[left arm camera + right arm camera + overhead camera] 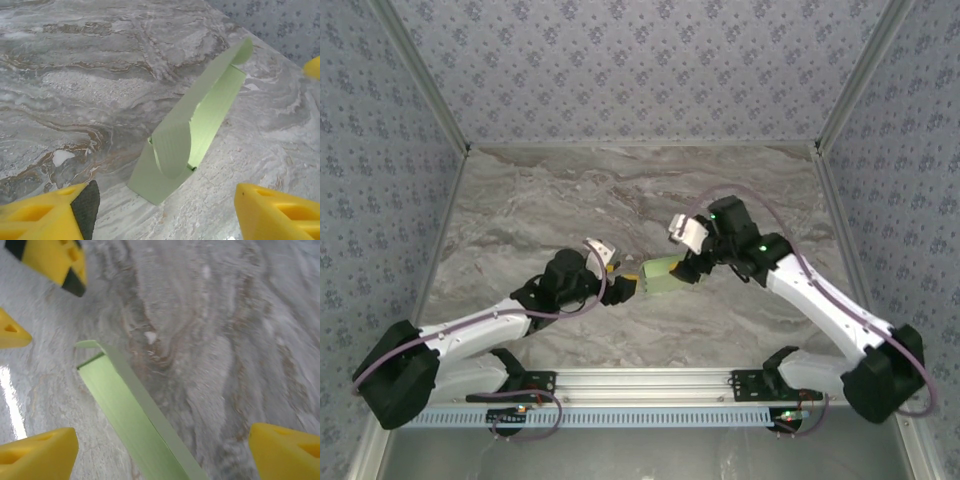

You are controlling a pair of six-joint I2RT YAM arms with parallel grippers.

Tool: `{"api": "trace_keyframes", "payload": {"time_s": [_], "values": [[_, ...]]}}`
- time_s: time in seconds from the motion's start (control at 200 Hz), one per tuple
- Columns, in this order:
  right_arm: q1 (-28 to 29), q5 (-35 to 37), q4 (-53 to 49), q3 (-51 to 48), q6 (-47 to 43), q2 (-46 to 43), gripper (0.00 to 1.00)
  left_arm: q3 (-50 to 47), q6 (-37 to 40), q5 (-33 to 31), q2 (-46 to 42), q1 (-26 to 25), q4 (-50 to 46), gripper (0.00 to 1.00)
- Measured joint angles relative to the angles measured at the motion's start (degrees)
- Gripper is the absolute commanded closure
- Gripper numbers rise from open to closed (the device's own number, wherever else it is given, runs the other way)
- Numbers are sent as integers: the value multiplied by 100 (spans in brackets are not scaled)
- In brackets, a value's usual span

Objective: Fold the paper box

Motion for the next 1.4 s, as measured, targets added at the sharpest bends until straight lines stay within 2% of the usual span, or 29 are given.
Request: {"api": "trace_keyframes", "payload": {"time_s": [0.2, 0.335, 0.445, 0.515, 0.6, 0.735, 1.014, 1.209, 1.404], "values": [[-487, 286, -63, -564, 1683, -1023, 29, 492, -339, -704, 212, -575, -621, 37], [-669, 219, -35, -1036, 2269, -1117, 31, 933, -516, -1102, 581, -949, -927, 38], [-890, -22, 48, -1390, 2557, -1023, 36, 1193, -654, -1338, 844, -1049, -1182, 41], [-1099, -157, 114, -1464, 2651, -918, 37, 1333, -728, -1467, 994, -1073, -1303, 45], [-1298, -271, 221, -1471, 2699, -802, 37, 1473, -826, -1558, 1110, -1108, -1445, 54], [-1397, -505, 330, -1467, 2704, -643, 41, 1731, -949, -1578, 1167, -1137, -1735, 63], [-1401, -669, 236, -1102, 2531, -24, 52, 2151, -964, -1729, 1344, -1314, -2133, 64], [-1329, -595, 219, -997, 2428, 46, 59, 2258, -968, -2031, 1528, -1314, -2494, 63], [-1180, -402, 197, -994, 2426, 50, 74, 2420, -984, -2221, 1550, -1314, -2728, 63]]}}
